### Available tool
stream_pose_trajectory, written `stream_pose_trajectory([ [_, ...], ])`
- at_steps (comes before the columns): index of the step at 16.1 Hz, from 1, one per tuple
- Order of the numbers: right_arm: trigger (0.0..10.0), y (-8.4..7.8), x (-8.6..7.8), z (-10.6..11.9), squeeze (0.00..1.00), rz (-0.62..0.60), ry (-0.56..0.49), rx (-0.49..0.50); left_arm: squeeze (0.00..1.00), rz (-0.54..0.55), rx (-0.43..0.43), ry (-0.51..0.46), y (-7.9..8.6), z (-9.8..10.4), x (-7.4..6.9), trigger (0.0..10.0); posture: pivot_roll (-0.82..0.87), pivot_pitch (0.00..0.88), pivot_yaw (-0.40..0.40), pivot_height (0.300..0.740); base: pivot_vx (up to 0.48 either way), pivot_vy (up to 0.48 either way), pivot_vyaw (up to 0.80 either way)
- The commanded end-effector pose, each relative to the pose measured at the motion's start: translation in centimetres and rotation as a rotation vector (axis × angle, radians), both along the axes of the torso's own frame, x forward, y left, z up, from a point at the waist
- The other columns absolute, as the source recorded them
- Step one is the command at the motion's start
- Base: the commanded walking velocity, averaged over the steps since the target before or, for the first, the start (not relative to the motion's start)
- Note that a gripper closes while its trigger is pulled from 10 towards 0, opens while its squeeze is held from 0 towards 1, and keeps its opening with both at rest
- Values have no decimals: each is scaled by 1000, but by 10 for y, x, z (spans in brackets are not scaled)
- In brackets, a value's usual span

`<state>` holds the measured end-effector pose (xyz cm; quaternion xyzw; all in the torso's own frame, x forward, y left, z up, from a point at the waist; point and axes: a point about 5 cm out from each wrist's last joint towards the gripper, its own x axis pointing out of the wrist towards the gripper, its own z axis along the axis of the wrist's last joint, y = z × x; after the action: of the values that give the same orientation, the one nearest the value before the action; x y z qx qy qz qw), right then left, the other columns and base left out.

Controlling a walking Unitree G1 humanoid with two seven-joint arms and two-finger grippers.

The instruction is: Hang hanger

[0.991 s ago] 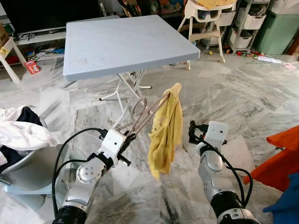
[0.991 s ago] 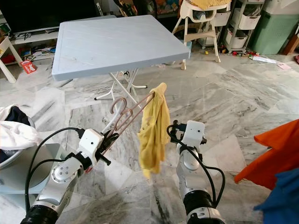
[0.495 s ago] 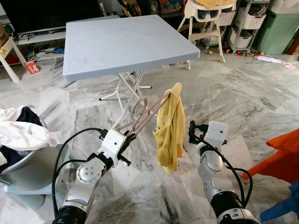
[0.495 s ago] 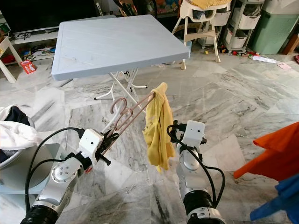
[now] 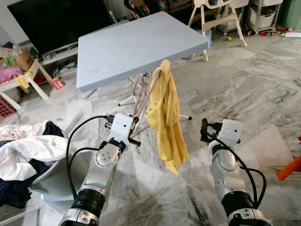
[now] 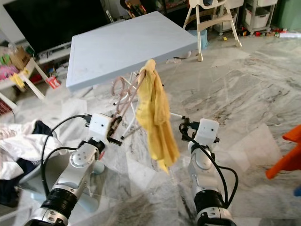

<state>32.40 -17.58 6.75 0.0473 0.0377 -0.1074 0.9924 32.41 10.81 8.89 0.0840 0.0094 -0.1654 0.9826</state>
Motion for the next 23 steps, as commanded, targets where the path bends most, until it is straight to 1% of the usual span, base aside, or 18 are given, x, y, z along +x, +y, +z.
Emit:
stream_pose_trajectory([
  [1,10000,8,1,3,0,9,-19,15,0,31,-1,-41,6,10,6,10000,-96,0,275,740,0,0,0],
  [2,10000,6,0,3,0,7,-20,9,0,37,0,-40,5,9,7,10000,-100,0,272,740,0,0,0],
  [3,10000,3,0,5,0,11,-28,-15,0,37,-4,-34,3,8,7,10000,-101,0,270,740,0,0,0],
  [4,10000,0,1,8,0,20,-38,-47,0,28,-16,-23,1,6,5,10000,-106,0,252,740,0,0,0],
  [6,10000,-1,5,19,0,62,-73,-130,0,-32,-57,16,-6,0,-1,10000,-110,0,225,740,0,0,0],
  [7,10000,1,8,25,0,106,-96,-174,0,-89,-80,37,-11,-4,-5,10000,-109,0,207,740,0,0,0],
  [8,10000,5,10,28,0,165,-97,-203,0,-125,-76,27,-13,-4,-8,10000,-107,0,195,740,0,0,0],
  [9,10000,7,12,30,0,216,-101,-220,0,-168,-87,38,-14,-4,-12,10000,-103,3,174,740,0,0,0],
  [10,10000,7,12,31,0,230,-101,-223,0,-177,-87,39,-15,-4,-12,10000,-102,5,172,740,0,0,0],
  [12,10000,7,14,30,0,303,-67,-243,0,-236,-81,56,-13,-5,-17,10000,-101,14,157,740,0,0,0],
  [13,10000,2,16,30,0,340,-39,-280,0,-273,-69,44,-9,-2,-21,10000,-99,18,150,740,0,0,0],
  [14,10000,-1,17,31,0,344,-30,-284,0,-292,-72,41,-8,0,-23,10000,-99,20,147,740,0,0,0],
  [15,10000,-6,19,30,0,350,-13,-298,0,-321,-53,30,-7,2,-26,10000,-97,20,142,740,0,0,0],
  [16,10000,-9,20,30,0,355,0,-297,0,-397,-32,29,-8,3,-33,10000,-95,20,140,740,0,0,0],
  [18,10000,-13,21,31,0,374,18,-308,0,-438,-24,30,-8,4,-40,10000,-92,19,138,740,0,0,0],
  [20,10000,-11,23,30,0,403,31,-309,0,-474,-17,20,-9,7,-45,10000,-92,20,136,740,0,0,0],
  [22,10000,-8,25,29,0,422,55,-352,0,-493,-20,7,-11,13,-47,10000,-87,21,132,740,0,0,0],
  [23,0,-11,27,29,0,394,69,-356,0,-497,-15,-1,-11,15,-48,10000,-82,21,128,740,0,0,0],
])
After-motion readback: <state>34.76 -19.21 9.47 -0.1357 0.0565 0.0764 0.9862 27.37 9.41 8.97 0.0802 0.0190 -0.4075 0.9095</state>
